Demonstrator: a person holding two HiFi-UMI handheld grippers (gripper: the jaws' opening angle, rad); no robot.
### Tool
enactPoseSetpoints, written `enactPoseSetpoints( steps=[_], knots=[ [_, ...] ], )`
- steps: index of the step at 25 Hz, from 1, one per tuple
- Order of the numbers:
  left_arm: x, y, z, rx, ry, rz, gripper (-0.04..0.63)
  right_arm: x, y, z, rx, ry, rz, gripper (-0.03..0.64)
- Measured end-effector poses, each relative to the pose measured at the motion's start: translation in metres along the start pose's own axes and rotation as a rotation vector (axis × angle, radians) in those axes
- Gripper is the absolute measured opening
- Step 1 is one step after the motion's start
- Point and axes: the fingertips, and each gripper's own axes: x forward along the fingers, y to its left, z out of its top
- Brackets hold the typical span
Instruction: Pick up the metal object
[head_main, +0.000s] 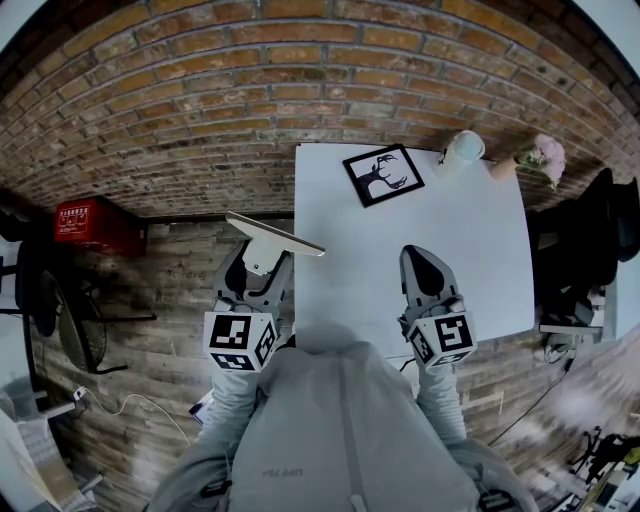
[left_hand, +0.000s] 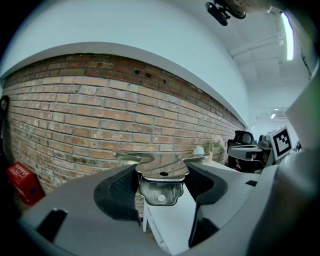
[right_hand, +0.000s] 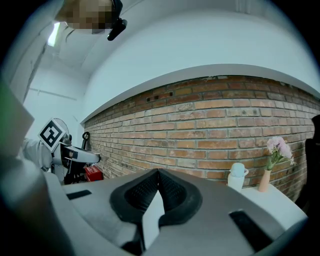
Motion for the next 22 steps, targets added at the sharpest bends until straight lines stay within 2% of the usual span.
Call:
enactPoseSetpoints(
  steps=[22],
  knots=[
    [-0.0006,0.0005,0.0001,0.011,0.008,0.012,0.301,-0.0004,0.0001,-0.0077,0.010,0.021,0.009,0.023]
  ],
)
